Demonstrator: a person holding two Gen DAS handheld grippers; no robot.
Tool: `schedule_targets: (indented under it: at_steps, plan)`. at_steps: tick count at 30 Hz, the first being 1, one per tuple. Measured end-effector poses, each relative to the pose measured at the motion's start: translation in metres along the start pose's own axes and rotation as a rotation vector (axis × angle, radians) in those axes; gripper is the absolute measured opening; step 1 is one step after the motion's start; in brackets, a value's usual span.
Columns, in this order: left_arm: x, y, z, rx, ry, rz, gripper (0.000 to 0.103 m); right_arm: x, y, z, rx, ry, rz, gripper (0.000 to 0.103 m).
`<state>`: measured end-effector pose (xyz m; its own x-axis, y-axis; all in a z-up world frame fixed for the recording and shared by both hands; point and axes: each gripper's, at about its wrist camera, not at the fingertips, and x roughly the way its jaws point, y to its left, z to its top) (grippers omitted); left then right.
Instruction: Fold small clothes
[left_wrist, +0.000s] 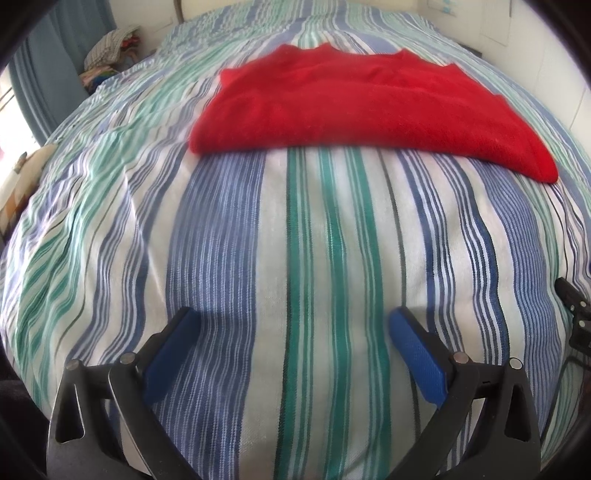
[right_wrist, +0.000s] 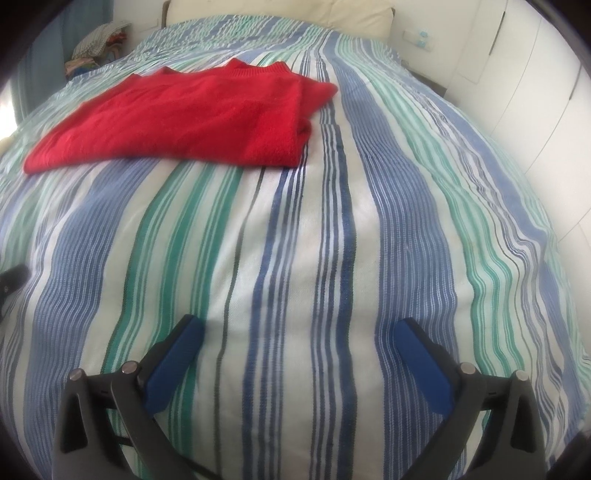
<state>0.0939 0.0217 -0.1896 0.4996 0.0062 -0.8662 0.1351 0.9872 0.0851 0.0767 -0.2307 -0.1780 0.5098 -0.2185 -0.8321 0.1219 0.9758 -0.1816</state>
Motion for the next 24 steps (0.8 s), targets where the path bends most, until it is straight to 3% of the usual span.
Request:
schedule_targets:
  at_steps: [24]
  plan:
    - [0.0029,0.0001,0.0012,0.009,-0.008,-0.003,0.103,-0.0001,0.0024,-0.0018,-0.005,-0.002,-0.017,0.102]
